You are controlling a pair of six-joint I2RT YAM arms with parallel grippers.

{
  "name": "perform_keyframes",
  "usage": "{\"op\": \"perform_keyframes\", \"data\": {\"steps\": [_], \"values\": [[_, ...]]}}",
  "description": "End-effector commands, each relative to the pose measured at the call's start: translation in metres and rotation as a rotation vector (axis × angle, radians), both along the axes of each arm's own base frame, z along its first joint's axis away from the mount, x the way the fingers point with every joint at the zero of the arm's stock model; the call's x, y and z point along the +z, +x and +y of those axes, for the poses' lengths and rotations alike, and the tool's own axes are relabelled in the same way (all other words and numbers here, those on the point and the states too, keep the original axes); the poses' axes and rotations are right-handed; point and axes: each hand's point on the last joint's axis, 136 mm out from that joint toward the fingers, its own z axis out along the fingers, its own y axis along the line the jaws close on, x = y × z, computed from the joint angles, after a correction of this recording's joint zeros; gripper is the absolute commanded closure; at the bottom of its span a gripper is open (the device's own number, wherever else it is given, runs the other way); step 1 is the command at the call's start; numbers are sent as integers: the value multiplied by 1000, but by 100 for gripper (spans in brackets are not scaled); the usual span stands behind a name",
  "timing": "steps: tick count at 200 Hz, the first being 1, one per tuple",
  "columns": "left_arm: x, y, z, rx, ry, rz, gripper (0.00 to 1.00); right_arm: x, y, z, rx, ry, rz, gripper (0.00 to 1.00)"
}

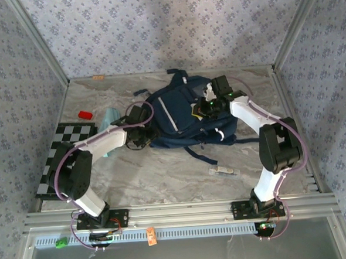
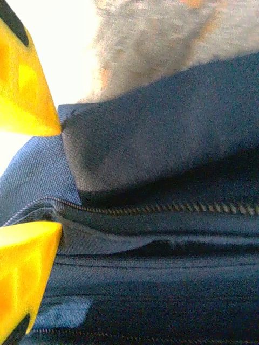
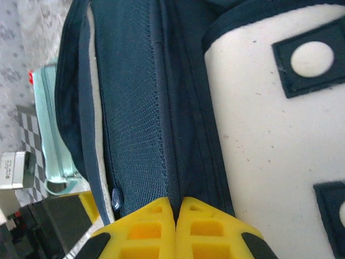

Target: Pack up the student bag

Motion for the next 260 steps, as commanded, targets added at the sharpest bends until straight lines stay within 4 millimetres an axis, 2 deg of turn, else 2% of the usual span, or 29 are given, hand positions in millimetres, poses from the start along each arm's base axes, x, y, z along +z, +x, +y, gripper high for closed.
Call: {"op": "perform_keyframes", "data": {"steps": [1, 17, 30, 42, 49, 52, 66, 90, 129, 145, 162, 189, 203, 221, 244, 260], "values": [[35, 41, 0, -80, 19, -168, 51, 79, 13, 13, -70, 206, -147, 100], [56, 48, 7, -93, 45, -234, 46, 88, 18, 9, -127, 228, -162, 100], [75, 44, 7, -115, 60, -289, 39, 96, 22, 7, -179, 259, -176, 100], [85, 34, 4, -135, 86, -305, 34, 104, 24, 7, -220, 326, -182, 100], [90, 26, 3, -144, 111, -307, 32, 118, 26, 7, -243, 365, -206, 100], [93, 23, 3, -145, 122, -310, 31, 107, 23, 5, -258, 360, -182, 100], [103, 6, -5, -173, 162, -349, 26, 116, 24, 1, -300, 386, -196, 100], [114, -18, -34, -231, 155, -409, 22, 135, 25, -2, -318, 418, -240, 100], [120, -40, -92, -344, 134, -510, 22, 131, 26, -2, -365, 462, -198, 100], [125, -47, -109, -382, 177, -609, 14, 135, 27, -2, -381, 476, -207, 100], [125, -50, -127, -417, 166, -654, 8, 132, 25, 0, -384, 448, -204, 100], [114, -38, -139, -400, 216, -654, 8, 128, 26, 0, -408, 463, -196, 100], [98, -30, -137, -361, 263, -634, 8, 129, 26, -1, -418, 463, -198, 100], [83, -33, -143, -385, 192, -669, 8, 128, 27, -7, -446, 450, -198, 100], [78, -28, -131, -380, 185, -713, 8, 134, 26, -10, -461, 479, -211, 100], [80, -18, -115, -370, 230, -726, 7, 132, 20, 0, -442, 465, -197, 100]]}}
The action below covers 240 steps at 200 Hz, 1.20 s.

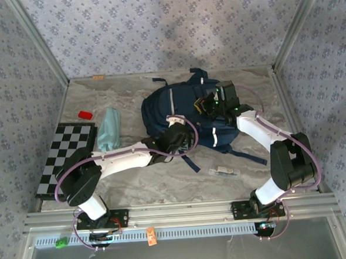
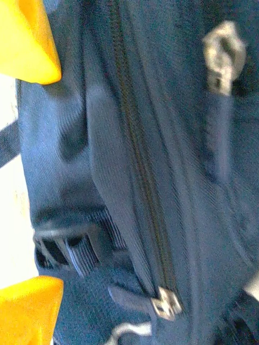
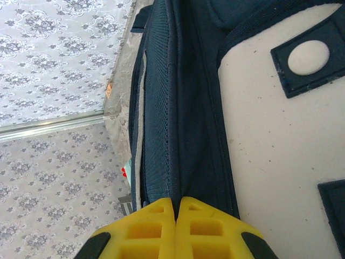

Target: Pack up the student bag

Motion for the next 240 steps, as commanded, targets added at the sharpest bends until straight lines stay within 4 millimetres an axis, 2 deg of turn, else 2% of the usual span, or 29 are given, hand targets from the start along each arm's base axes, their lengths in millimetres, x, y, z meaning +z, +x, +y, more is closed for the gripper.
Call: {"op": "perform_keyframes", "data": {"steps": [1, 12, 24, 62, 79, 117, 151, 229, 240], "values": [[31, 23, 13, 31, -38, -111, 7, 88, 8, 11, -4, 111, -248, 100], [36, 27, 21, 48, -2, -146, 4, 87, 4, 19, 6, 116, -246, 100], [42, 26, 20, 48, -10, -164, 0, 86, 4, 25, 9, 127, -243, 100], [52, 8, -14, 24, -27, -209, 0, 85, 7, 32, 7, 139, -235, 100], [52, 9, -21, 70, -29, -209, 0, 85, 7, 32, 4, 132, -238, 100], [51, 24, -26, 169, -25, -223, 0, 81, 6, 32, 1, 127, -228, 100], [45, 39, -1, 315, 36, -201, 1, 74, 6, 30, -2, 125, -216, 100], [42, 27, 25, 219, 63, -210, 28, 71, 12, 30, -6, 124, -213, 100], [42, 23, 22, 168, 62, -211, 30, 71, 13, 31, -5, 125, -214, 100]]}}
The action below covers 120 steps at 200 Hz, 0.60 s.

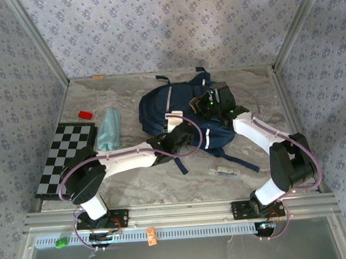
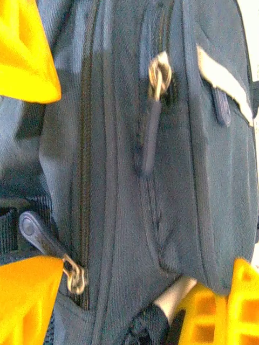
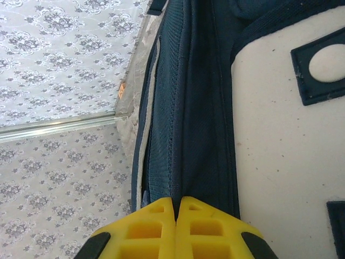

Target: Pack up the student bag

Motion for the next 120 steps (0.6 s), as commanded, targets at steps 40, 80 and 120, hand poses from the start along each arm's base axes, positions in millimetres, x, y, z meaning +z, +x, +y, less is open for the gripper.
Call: {"op": "perform_keyframes", "data": {"steps": [40, 80, 120], "values": [[13, -18, -21, -310, 79, -11, 30, 65, 14, 11, 17, 96, -178, 100], [19, -17, -30, -392, 148, -15, 29, 63, 15, 12, 15, 98, -169, 100], [27, -11, -24, -386, 41, 64, 31, 62, 17, 12, 21, 92, -163, 100]]}}
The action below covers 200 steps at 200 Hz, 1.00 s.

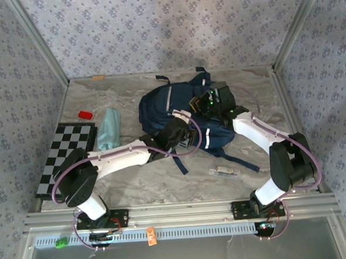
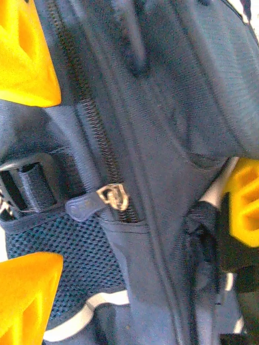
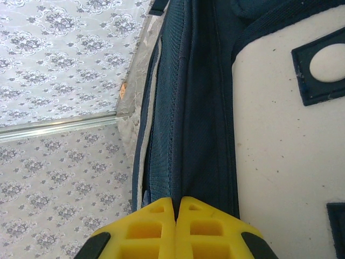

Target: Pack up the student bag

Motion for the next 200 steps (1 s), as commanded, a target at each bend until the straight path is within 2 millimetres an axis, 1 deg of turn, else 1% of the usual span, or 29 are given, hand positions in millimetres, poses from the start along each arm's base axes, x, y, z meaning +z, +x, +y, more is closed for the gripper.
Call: {"op": "perform_keyframes", "data": {"steps": [1, 17, 43, 54, 72, 103, 120, 165, 183, 200], "values": [[22, 1, 0, -12, -62, 40, 31, 62, 16, 12, 20, 91, -161, 100], [24, -3, -2, -2, -91, 80, 31, 60, 17, 11, 16, 95, -155, 100], [20, -5, -1, 77, -141, 182, 40, 58, 19, 14, 18, 116, -142, 100], [17, -10, -5, 76, -147, 225, 42, 57, 20, 15, 20, 120, -136, 100], [14, -14, -11, 75, -140, 237, 43, 57, 20, 15, 19, 123, -134, 100], [13, -9, -17, 87, -123, 234, 45, 56, 21, 16, 19, 128, -130, 100], [10, -5, -16, 105, -96, 236, 46, 56, 21, 15, 19, 130, -128, 100], [-1, -5, -18, 108, -78, 255, 46, 58, 22, 16, 18, 140, -128, 100], [2, 0, -23, 99, -78, 242, 46, 57, 21, 17, 21, 140, -128, 100], [10, 6, -32, 81, -86, 220, 47, 56, 21, 18, 22, 139, -126, 100]]}}
